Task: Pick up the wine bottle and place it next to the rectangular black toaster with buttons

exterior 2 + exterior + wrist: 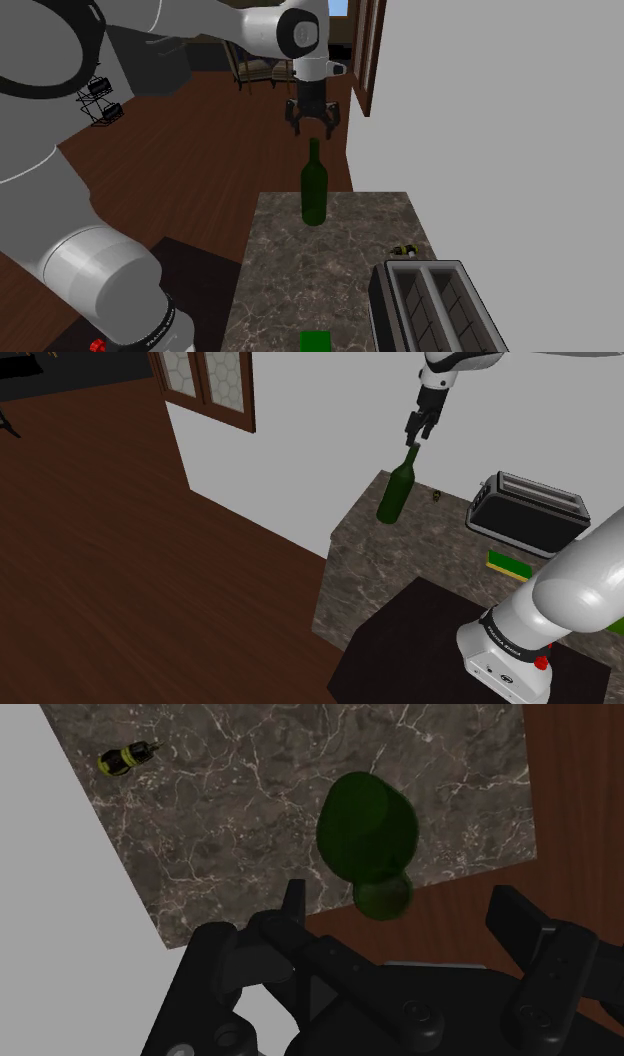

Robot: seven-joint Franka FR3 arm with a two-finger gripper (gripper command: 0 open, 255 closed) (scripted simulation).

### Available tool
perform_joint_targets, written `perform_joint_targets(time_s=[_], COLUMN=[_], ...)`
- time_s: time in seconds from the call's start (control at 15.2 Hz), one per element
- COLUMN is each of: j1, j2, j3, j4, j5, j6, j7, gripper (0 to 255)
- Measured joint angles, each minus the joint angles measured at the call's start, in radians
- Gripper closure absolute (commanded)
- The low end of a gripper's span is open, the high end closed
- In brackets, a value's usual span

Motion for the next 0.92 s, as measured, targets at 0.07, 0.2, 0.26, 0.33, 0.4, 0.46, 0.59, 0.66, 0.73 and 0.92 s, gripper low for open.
perform_joint_targets(time_s=[0.07, 0.2, 0.26, 0.33, 0.4, 0.46, 0.59, 0.66, 0.73, 0.92], j1=[-0.001, -0.003, -0.004, -0.004, -0.004, -0.005, -0.005, -0.005, -0.005, -0.005], j2=[0.007, 0.017, 0.019, 0.02, 0.021, 0.026, 0.027, 0.027, 0.027, 0.027], j3=[-0.001, -0.003, -0.004, -0.005, -0.005, -0.005, -0.006, -0.006, -0.006, -0.006], j4=[-0.004, -0.017, -0.031, -0.043, -0.058, -0.061, -0.067, -0.068, -0.069, -0.069], j5=[0.001, 0.003, 0.003, 0.003, 0.003, 0.004, 0.004, 0.004, 0.004, 0.004], j6=[0.01, 0.033, 0.048, 0.061, 0.077, 0.085, 0.092, 0.094, 0.094, 0.095], j7=[-0.001, -0.004, -0.005, -0.006, -0.005, -0.006, -0.007, -0.006, -0.006, -0.006], gripper=[0, 0, 0, 0, 0, 0, 0, 0, 0, 255])
